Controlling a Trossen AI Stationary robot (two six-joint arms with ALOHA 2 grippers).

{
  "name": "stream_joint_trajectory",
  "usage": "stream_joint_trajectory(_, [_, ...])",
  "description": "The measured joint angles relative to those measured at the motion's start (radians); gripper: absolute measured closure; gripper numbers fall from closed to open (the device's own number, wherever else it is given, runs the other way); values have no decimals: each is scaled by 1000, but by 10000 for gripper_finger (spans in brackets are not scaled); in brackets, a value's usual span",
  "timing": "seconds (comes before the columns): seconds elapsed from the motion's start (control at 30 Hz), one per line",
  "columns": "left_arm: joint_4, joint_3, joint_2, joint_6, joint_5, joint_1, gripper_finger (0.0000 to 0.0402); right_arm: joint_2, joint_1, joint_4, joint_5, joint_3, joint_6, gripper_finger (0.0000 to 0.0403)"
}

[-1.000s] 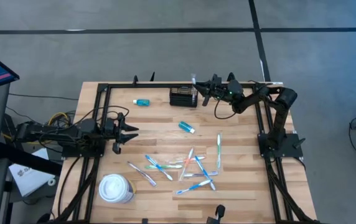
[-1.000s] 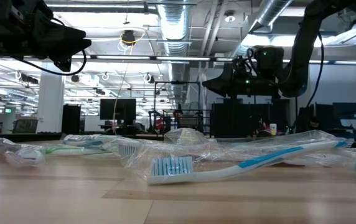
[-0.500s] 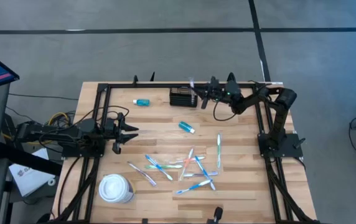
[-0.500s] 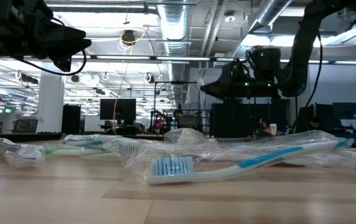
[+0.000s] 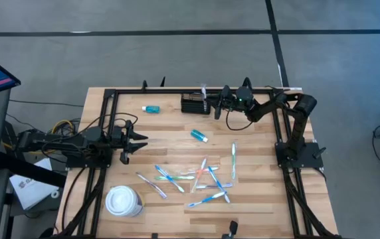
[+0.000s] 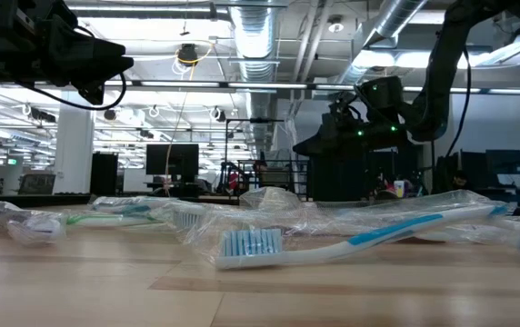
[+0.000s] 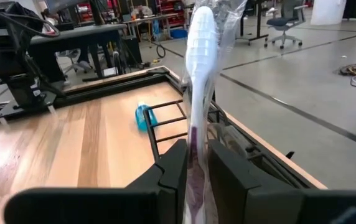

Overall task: Pick & Place toothbrushing station
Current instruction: Put the purple toothbrush into the mesh organizer, then put the green toothbrush into the mesh organizer

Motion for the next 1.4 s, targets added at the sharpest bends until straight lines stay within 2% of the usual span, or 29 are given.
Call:
stream_joint_trajectory(0.5, [0,0,0,0,0,0,289,0,-1,0,0,0,-1,340])
stream_joint_trajectory(1.0, [0,0,0,-2,0,0,289,-37,-29,-31,0,0,-18,232])
stream_joint_trajectory(1.2, [0,0,0,-3,0,0,289,-93,-36,-156,-2,0,-21,204])
stream_joint_trajectory(1.4, [0,0,0,-3,0,0,289,-180,-37,-284,-3,0,-41,194])
